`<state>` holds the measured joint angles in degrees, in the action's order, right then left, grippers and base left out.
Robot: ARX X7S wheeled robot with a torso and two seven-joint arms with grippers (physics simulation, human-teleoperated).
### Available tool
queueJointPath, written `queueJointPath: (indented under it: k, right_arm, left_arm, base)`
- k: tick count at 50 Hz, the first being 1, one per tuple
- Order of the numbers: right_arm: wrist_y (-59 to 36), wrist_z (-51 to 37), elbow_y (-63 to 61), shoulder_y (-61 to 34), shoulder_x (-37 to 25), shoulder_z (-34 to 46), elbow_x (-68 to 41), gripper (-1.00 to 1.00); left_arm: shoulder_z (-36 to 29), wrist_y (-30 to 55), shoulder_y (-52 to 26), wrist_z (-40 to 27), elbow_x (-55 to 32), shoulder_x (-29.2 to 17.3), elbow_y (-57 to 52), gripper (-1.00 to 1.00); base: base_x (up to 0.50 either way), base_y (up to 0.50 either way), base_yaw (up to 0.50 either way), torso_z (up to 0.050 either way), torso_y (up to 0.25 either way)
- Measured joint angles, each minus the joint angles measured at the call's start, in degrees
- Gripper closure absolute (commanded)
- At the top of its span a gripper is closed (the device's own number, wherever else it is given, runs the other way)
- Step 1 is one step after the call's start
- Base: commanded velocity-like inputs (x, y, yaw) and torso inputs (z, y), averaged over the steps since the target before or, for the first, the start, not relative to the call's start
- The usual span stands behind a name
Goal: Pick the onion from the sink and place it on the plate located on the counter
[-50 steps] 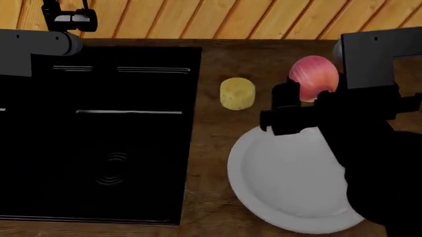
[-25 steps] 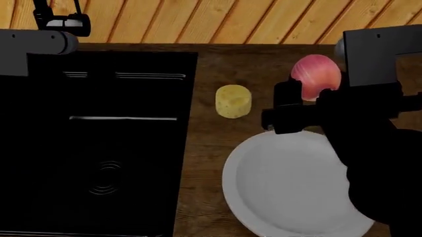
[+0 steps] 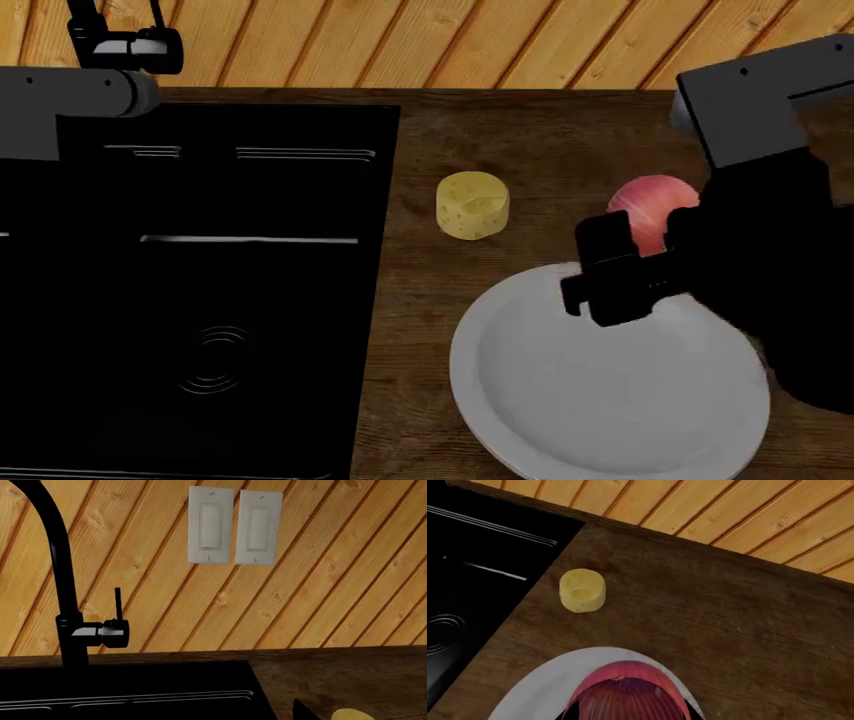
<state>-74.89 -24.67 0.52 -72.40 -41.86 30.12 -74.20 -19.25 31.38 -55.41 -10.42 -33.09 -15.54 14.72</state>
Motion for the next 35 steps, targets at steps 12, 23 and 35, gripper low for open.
queueJointPath:
  k: [12,23,35]
  right_arm:
    - [-2.6,3.5,2.1,0.0,0.4,3.6,-0.3,1.0]
    - [-1.5,5.5,3.4,2.4,0.9,5.4,0.2,1.0]
    - [1.8,7.0,4.9,5.5,1.5,6.5,1.6,1.0]
  left_arm:
    - [0.0,-0.6,0.4,0.1,-0.1,-0.4,0.1,-1.0]
    - [0.1,-0.9,0.8,0.1,-0.2,-0.8,-0.1,-1.0]
    - [0.2,-1.0,1.0,0.0,-0.5,-1.2,-0.4,-1.0]
  base:
    - [0.0,0.0,0.0,0.0,0.0]
    - [0.0,0.0,0.0,0.0,0.0]
    - [0.0,0.0,0.0,0.0,0.0]
